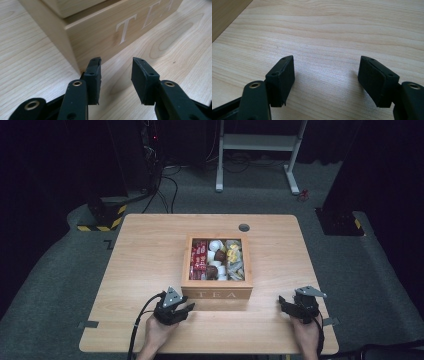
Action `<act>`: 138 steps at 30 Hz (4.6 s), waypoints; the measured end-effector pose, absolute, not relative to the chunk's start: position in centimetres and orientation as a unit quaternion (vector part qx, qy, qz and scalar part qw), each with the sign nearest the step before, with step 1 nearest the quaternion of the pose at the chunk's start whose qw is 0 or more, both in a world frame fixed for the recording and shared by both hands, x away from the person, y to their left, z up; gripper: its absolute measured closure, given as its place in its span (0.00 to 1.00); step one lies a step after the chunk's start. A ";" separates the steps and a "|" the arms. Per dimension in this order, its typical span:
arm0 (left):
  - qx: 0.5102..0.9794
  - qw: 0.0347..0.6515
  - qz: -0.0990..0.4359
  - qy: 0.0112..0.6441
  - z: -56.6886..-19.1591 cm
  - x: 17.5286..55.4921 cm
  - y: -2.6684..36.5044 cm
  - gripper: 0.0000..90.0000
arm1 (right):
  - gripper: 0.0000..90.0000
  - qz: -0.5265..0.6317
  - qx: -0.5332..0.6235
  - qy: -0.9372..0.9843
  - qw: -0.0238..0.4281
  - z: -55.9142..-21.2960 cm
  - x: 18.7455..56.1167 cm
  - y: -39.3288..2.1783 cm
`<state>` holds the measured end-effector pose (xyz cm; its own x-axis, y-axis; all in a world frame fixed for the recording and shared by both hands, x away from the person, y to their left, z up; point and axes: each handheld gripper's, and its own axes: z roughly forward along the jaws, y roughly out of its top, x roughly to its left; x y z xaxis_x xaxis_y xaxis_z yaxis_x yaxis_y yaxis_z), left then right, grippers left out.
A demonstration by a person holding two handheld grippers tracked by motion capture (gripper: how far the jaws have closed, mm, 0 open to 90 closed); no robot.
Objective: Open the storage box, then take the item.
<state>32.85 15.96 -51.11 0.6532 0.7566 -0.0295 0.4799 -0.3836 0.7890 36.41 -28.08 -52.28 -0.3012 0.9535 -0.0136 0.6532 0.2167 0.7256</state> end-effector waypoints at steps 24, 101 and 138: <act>0.798 0.436 0.171 0.380 -49.1 33.9 14.3 0.84 | 0.33 0.315 0.541 0.743 0.238 -52.3 36.4 -28.1; 0.782 0.464 0.156 0.385 -43.0 36.8 12.7 0.96 | 0.33 0.315 0.540 0.744 0.235 -52.3 36.4 -28.0; 0.774 0.484 0.154 0.379 -38.5 39.5 13.1 0.87 | 0.58 0.369 0.503 0.752 0.211 -50.5 35.7 -26.4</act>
